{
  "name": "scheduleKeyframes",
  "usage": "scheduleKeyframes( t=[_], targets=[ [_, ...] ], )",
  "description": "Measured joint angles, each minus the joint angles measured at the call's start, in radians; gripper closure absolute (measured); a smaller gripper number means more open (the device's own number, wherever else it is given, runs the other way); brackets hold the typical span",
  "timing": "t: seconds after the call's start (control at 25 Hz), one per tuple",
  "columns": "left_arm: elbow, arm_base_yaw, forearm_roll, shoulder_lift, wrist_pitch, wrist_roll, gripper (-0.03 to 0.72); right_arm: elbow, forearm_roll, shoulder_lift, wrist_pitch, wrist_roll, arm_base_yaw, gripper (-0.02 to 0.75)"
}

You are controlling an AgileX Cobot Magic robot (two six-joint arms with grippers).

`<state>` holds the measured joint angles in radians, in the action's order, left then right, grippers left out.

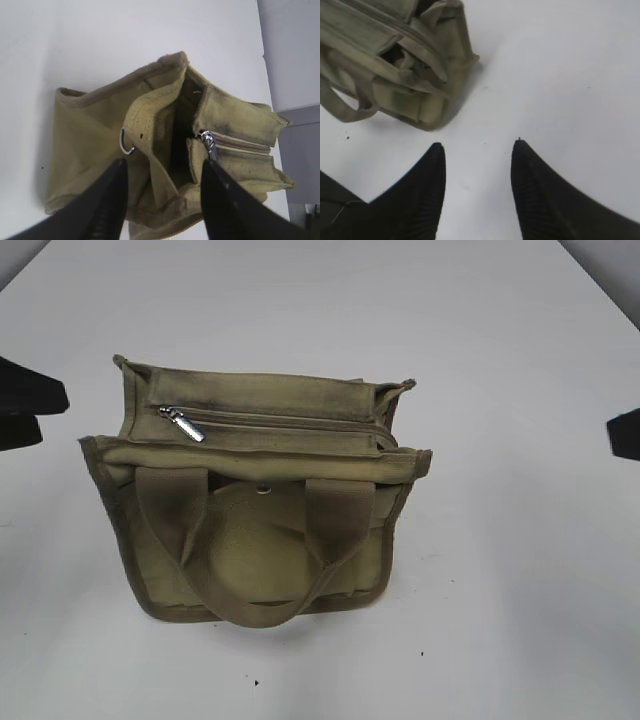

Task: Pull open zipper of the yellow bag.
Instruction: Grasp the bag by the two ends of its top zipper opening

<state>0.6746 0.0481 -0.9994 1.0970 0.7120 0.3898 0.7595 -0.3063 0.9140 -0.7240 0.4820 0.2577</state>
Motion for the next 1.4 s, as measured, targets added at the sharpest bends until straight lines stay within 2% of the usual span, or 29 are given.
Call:
scheduleKeyframes(
  t=[0.24,0.44,0.64,0.92,1.24,1.4],
  targets=[
    [0.111,0.000,0.000,0.179,0.077,0.009,0.311,0.097,-0.068,0.161,-0.018,0.142,0.109,0.395],
    [0.220,0.000,0.000,0.291,0.143,0.019,0.311,0.218,-0.073,0.266,-0.062,0.159,0.214,0.395],
    [0.335,0.000,0.000,0.341,0.245,0.019,0.311,0.303,-0.078,0.363,-0.064,0.164,0.273,0.395],
    [0.378,0.004,0.008,0.378,0.322,0.014,0.311,0.318,-0.079,0.436,-0.061,0.166,0.285,0.395],
    [0.384,0.098,0.003,0.474,0.271,0.011,0.311,0.319,-0.082,0.440,-0.013,0.168,0.285,0.395],
    [0.420,0.117,0.003,0.494,0.256,0.011,0.328,0.319,-0.083,0.440,-0.012,0.192,0.285,0.395]
  ],
)
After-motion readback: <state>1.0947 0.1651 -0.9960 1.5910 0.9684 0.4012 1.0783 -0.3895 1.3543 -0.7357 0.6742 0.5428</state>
